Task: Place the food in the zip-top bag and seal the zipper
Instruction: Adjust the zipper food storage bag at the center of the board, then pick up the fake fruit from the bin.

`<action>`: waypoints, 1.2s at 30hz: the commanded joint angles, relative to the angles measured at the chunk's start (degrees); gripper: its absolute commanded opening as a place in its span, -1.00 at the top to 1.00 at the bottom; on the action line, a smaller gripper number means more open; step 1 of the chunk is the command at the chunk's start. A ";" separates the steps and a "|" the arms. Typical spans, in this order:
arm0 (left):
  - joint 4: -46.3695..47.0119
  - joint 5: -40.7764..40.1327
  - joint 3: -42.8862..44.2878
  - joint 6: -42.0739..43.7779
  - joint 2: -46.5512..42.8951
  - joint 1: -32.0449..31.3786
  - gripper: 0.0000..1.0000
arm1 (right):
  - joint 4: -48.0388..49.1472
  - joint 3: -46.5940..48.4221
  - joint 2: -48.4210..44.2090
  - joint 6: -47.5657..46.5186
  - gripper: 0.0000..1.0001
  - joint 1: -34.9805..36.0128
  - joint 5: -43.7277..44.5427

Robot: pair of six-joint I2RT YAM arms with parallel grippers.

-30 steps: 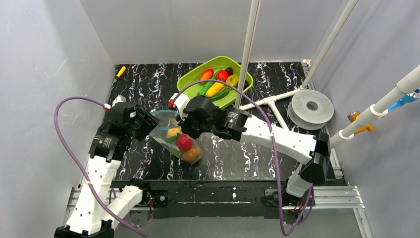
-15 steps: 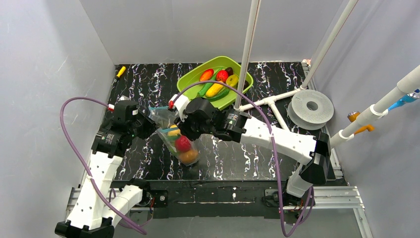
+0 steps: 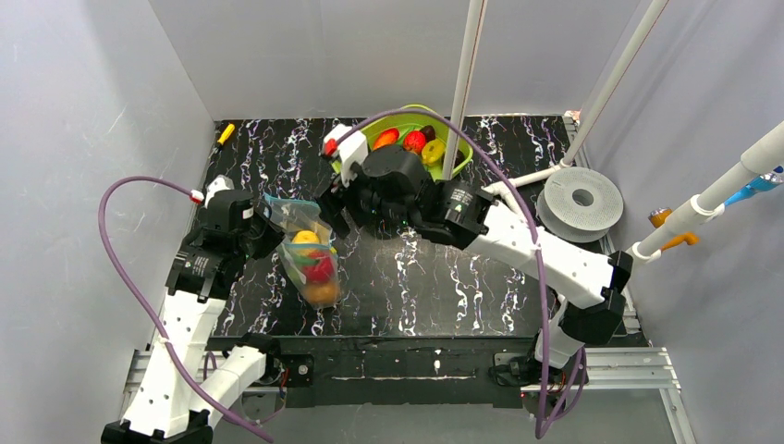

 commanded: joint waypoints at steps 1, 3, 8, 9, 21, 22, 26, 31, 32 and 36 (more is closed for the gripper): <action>0.85 -4.71 2.92 3.80 -0.31 0.35 1.00 | -1.77 8.45 2.59 -0.01 -0.74 -3.19 5.81; 0.73 -5.44 3.21 4.76 -0.31 0.29 1.00 | -3.08 11.56 4.60 0.10 -0.76 -4.80 7.65; 0.00 -7.56 4.15 6.88 -0.54 0.32 1.00 | -2.28 13.17 7.67 2.45 -0.87 -10.29 10.88; -0.05 -7.94 4.26 7.21 -0.68 0.27 1.00 | -1.94 13.03 8.36 3.01 -0.89 -11.43 10.97; 1.07 -7.52 4.26 9.75 -0.26 0.32 1.00 | -7.63 21.98 27.13 -0.94 -0.90 -21.36 9.38; 1.09 -7.32 4.31 9.85 0.02 0.24 1.00 | -8.90 22.96 28.82 -0.81 -0.84 -22.02 8.95; 1.55 -6.13 4.03 9.53 0.48 0.25 1.00 | -9.98 22.80 33.76 -2.86 -0.55 -23.31 9.58; 1.57 -4.95 3.98 9.49 1.02 0.26 1.00 | -9.50 23.02 38.03 -8.40 -0.46 -24.02 12.74; 1.56 -4.78 3.93 9.51 1.09 0.32 1.00 | -9.36 23.19 39.12 -10.26 -0.40 -24.06 13.31; 1.90 -4.38 3.31 9.08 0.83 0.30 1.00 | -7.19 21.23 41.24 -18.96 -0.27 -24.30 14.92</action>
